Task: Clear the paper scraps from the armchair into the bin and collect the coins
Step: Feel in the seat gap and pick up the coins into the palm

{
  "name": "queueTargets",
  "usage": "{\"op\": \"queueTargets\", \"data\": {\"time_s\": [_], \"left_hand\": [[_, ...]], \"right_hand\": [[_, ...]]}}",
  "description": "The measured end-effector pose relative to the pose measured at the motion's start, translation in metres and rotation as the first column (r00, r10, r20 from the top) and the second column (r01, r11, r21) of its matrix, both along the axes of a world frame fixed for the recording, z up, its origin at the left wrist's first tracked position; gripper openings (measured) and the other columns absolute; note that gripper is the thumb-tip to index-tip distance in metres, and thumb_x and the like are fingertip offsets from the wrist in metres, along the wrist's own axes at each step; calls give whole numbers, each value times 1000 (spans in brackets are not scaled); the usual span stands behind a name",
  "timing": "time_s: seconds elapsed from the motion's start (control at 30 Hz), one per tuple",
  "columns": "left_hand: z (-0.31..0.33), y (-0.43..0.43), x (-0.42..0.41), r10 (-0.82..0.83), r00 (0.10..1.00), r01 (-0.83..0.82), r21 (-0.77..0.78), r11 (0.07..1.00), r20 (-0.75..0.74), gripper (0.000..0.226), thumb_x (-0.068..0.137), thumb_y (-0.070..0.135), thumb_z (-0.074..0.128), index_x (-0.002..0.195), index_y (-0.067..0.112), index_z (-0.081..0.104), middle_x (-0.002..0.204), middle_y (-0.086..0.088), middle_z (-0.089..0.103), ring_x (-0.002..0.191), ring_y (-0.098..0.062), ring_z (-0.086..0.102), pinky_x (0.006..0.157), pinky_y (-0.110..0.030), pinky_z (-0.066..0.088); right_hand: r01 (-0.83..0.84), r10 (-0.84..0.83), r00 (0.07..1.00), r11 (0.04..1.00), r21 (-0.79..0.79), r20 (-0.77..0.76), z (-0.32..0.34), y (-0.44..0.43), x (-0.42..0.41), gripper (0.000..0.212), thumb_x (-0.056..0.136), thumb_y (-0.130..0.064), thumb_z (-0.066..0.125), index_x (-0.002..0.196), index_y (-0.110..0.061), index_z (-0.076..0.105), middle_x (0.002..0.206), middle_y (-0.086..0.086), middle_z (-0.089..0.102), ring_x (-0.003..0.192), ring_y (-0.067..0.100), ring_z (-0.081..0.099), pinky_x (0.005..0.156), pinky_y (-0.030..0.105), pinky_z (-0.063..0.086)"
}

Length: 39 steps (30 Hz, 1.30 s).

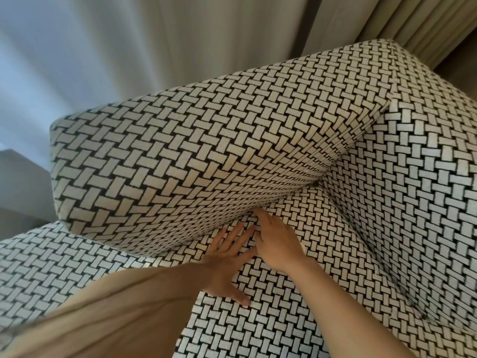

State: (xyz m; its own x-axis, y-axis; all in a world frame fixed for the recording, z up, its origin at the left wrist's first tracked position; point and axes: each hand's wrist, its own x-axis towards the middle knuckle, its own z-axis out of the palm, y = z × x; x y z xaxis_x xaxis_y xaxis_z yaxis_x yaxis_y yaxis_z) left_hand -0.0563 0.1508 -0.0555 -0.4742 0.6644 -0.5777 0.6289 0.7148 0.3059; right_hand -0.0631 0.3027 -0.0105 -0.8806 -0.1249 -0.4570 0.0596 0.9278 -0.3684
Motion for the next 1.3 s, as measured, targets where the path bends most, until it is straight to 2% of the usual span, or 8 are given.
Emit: {"op": "queueTargets", "data": {"time_s": [0.17,0.4,0.53,0.7,0.8,1.0,1.17,1.3], "left_hand": [[1,0,1,7,1000,-7,1,1000,6,120,69,73,58,131,37,-37,129,4,-58,115,-13,-58,99,-42,-35],[0,1,0,7,1000,-6,-23,1000,12,120,68,75,57,140,35,-30,133,2,-53,117,-15,-56,101,-43,-33],[0,1,0,0,1000,0,-21,1000,8,120,68,75,57,134,36,-35,133,3,-53,117,-15,-56,101,-44,-33],[0,1,0,10,1000,-9,-16,1000,14,120,67,75,58,131,40,-37,134,4,-54,118,-14,-56,101,-42,-34],[1,0,-1,7,1000,-7,-1,1000,6,119,66,76,58,126,43,-40,130,7,-58,117,-12,-56,95,-37,-39],[5,1,1,10,1000,-10,7,1000,-5,120,66,76,57,117,47,-48,127,12,-61,116,-10,-57,89,-31,-41],[7,4,2,29,999,-28,26,999,-36,121,63,74,62,124,54,-41,132,11,-57,120,-13,-54,86,-32,-43],[9,4,2,40,998,-39,22,999,-54,122,62,73,64,127,53,-38,133,10,-56,122,-14,-53,98,-41,-37]], "right_hand": [[15,-17,1000,996,83,20,-1,-12,0,58,99,-25,30,152,-21,6,159,-5,4,143,18,13,115,39,16],[23,-25,1000,992,122,12,2,-15,-13,55,96,-23,36,149,-20,20,153,-6,20,137,18,21,110,39,21],[1,0,1000,989,146,-6,1,-16,-15,57,92,-21,43,146,-19,27,151,-5,23,136,20,21,112,38,20],[1,2,1000,986,165,-18,0,-12,-12,58,94,-23,39,149,-21,22,157,-6,13,146,19,-4,118,43,-5],[-44,45,999,980,196,-1,2,-9,-7,58,97,-27,32,151,-21,12,159,-5,5,145,17,-14,117,45,-11],[-134,150,987,968,214,-59,16,7,23,60,96,-24,39,150,-14,17,158,0,16,146,17,-8,115,43,-15],[-106,121,991,969,223,-54,20,22,70,61,95,-19,42,150,-11,18,158,1,15,147,17,-2,111,40,-18],[-85,90,996,972,220,-14,21,27,93,56,98,-23,37,150,-15,18,159,-2,12,146,16,-6,111,41,-17]]}}
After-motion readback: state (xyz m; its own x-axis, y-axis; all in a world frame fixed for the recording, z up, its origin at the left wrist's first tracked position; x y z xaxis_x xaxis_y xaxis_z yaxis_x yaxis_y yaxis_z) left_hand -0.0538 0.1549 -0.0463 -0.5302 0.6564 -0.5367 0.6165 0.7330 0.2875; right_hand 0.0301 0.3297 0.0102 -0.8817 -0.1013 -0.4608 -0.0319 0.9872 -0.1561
